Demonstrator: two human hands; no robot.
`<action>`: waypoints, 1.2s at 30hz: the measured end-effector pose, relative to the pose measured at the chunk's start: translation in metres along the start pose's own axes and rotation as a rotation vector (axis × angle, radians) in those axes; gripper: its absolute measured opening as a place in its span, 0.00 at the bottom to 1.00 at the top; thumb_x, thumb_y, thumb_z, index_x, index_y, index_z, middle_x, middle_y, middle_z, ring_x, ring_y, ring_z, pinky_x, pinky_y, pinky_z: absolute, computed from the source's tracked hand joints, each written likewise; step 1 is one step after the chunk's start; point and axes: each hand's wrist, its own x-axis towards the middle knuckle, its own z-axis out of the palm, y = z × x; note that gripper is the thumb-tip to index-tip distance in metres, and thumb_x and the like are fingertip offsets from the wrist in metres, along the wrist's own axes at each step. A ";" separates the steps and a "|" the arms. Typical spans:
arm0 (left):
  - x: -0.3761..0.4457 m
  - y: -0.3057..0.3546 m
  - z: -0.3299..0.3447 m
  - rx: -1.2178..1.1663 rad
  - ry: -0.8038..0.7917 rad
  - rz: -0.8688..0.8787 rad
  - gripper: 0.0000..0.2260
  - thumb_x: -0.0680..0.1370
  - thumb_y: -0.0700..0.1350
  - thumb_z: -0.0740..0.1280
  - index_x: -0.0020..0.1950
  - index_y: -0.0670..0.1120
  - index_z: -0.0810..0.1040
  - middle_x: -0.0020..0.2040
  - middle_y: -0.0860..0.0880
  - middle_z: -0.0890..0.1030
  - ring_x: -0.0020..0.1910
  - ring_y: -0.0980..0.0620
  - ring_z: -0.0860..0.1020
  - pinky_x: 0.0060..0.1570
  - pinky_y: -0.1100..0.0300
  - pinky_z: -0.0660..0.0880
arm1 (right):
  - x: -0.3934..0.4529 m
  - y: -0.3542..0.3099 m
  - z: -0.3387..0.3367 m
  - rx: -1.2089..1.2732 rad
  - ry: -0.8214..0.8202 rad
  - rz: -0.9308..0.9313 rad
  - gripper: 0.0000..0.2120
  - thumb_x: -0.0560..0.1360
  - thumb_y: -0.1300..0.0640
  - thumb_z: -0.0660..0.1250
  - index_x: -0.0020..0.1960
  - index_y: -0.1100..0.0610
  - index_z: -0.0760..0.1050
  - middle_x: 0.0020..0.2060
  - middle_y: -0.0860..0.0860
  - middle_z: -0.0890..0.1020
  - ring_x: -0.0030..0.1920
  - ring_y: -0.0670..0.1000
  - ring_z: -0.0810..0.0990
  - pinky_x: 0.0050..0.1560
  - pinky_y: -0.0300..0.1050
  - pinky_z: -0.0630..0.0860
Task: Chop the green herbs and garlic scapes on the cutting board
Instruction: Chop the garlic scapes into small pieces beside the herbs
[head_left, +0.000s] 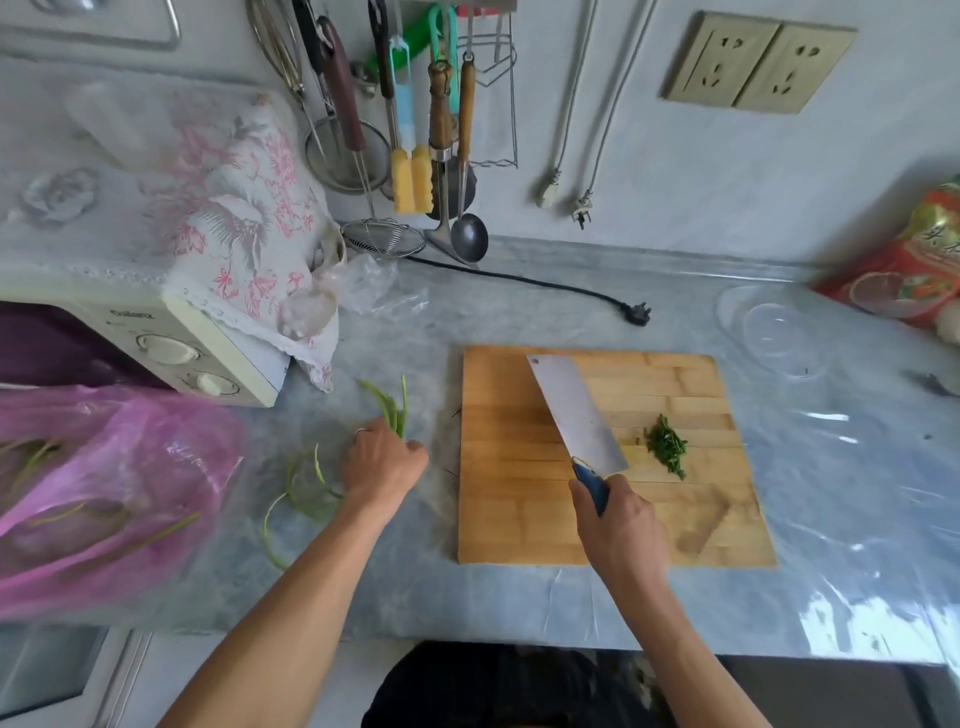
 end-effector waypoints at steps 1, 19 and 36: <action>-0.002 0.000 0.003 0.039 0.011 0.010 0.18 0.75 0.46 0.64 0.60 0.36 0.72 0.58 0.36 0.78 0.59 0.36 0.77 0.54 0.50 0.74 | 0.004 0.003 0.000 -0.011 0.013 0.015 0.18 0.79 0.43 0.61 0.43 0.57 0.69 0.30 0.50 0.75 0.28 0.49 0.73 0.25 0.44 0.64; -0.027 0.022 0.011 0.102 0.003 0.003 0.17 0.79 0.44 0.66 0.65 0.38 0.69 0.63 0.37 0.75 0.62 0.38 0.76 0.56 0.48 0.74 | 0.044 0.005 0.000 -0.178 -0.176 -0.065 0.10 0.79 0.54 0.57 0.54 0.60 0.70 0.48 0.56 0.81 0.47 0.58 0.79 0.39 0.46 0.71; -0.067 0.002 -0.028 -0.505 -0.121 0.502 0.05 0.79 0.38 0.66 0.49 0.48 0.75 0.37 0.52 0.76 0.35 0.54 0.74 0.41 0.56 0.70 | 0.045 -0.029 -0.023 -0.052 -0.191 -0.366 0.17 0.78 0.46 0.63 0.60 0.58 0.73 0.55 0.54 0.76 0.47 0.54 0.78 0.42 0.47 0.75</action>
